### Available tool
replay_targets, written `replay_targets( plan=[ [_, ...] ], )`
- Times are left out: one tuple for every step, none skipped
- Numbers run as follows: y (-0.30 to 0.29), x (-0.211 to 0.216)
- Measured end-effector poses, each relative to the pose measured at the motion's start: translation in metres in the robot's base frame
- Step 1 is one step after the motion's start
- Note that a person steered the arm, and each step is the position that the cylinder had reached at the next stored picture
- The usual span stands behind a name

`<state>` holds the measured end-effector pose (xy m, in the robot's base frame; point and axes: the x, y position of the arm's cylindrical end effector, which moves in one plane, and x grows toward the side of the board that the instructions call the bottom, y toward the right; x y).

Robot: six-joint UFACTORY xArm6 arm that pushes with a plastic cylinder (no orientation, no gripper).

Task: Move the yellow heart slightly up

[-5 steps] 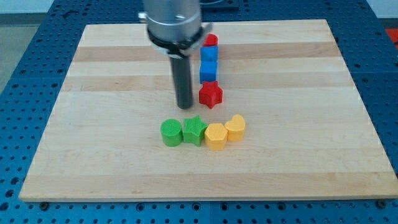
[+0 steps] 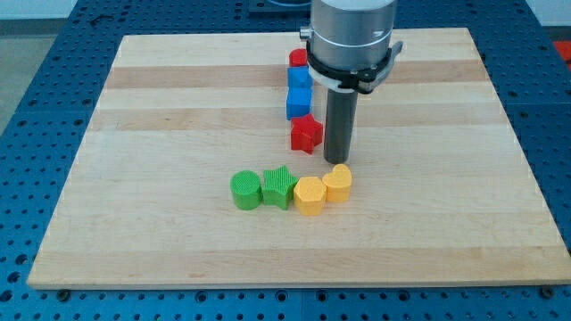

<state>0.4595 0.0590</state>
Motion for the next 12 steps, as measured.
replay_targets(
  plan=[
    [0.033, 0.004],
    [0.033, 0.005],
    [0.033, 0.047],
    [0.033, 0.058],
    [0.033, 0.058],
    [0.026, 0.074],
    [0.02, 0.087],
    [0.015, 0.082],
    [0.008, 0.057],
    [0.001, 0.054],
    [-0.005, 0.054],
    [-0.012, 0.054]
  ],
)
